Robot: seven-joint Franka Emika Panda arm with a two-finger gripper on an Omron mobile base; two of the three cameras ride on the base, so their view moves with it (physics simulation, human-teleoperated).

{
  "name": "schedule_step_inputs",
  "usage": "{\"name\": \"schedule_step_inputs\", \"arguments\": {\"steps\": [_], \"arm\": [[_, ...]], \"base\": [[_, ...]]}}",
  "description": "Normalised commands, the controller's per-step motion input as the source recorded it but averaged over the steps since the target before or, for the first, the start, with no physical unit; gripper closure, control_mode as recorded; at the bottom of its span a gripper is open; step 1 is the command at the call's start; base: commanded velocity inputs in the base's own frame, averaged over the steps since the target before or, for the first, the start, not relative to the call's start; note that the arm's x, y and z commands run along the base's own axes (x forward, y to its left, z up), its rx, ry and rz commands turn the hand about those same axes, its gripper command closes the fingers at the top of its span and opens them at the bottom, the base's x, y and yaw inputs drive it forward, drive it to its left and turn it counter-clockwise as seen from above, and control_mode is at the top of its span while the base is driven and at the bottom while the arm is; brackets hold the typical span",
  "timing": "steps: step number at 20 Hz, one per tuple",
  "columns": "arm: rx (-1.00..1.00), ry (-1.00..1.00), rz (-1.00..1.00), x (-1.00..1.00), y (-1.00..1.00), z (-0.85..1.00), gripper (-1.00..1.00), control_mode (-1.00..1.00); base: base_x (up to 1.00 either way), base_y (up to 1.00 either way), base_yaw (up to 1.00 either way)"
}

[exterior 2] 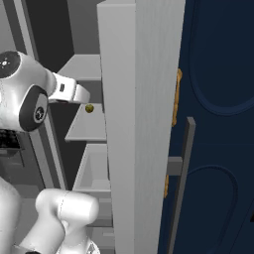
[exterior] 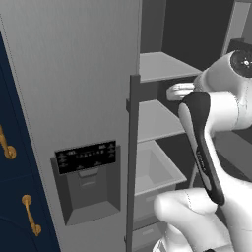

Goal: Take the strawberry from the fridge and place it on top of the pancake, located on the dining counter.

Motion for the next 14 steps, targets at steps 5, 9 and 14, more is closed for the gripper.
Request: {"name": "schedule_step_inputs", "arguments": {"steps": [5, 9, 14], "arm": [[0.0, 0.0, 0.0, -1.0, 0.0, -0.02, 1.0, -1.0], [0.0, 0.0, 0.0, -1.0, 0.0, -0.14, 1.0, -1.0], [0.0, 0.0, 0.0, -0.97, 0.02, -0.23, 1.0, -1.0]], "base": [[0.0, 0.0, 0.0], [0.0, 0.0, 0.0], [0.0, 0.0, 0.0]]}}
